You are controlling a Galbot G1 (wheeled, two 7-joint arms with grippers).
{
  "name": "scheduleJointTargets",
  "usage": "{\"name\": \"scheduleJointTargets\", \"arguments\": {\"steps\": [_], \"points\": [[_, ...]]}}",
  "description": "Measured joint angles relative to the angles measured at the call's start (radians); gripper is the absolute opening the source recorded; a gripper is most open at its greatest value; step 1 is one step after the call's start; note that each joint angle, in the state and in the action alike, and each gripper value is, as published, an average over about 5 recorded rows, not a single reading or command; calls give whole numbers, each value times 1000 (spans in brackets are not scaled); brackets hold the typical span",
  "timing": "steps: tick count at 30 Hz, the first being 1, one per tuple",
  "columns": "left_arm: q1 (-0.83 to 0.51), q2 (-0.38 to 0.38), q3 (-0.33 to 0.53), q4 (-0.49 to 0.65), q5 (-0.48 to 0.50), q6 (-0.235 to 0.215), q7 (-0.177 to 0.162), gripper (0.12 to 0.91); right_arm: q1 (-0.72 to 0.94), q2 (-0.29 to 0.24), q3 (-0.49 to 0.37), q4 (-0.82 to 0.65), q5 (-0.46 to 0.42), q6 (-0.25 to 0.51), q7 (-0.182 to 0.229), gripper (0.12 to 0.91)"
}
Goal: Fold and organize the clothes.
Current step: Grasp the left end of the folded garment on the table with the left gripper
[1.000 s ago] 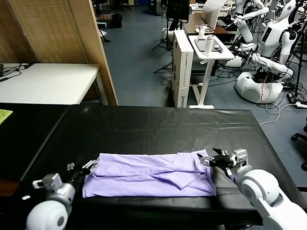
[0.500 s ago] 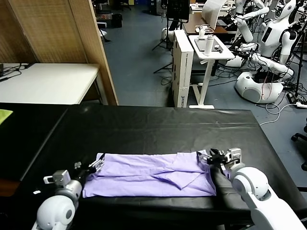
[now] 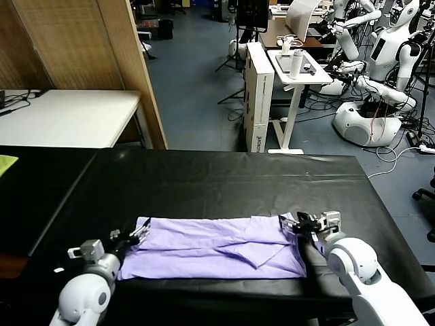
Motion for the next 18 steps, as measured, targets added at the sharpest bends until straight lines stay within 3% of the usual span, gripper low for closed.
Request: {"name": "scheduleJointTargets", "arguments": {"steps": [3,6,14,18], "points": [[-3,0,0,10,-1,0,0,776,1,1,1,-2,-1,0,-1,661],[-5,0,0,16,-1,-1,1,674,1,3,1,-3,-3,1,-2,561],[1,2,0,11,1,-3,5,208,2,12,2,-3,-6,6,0,295],[1,2,-1,4,3,-3,7,147,-2,21,7,-3,-11,19,8,227]]}}
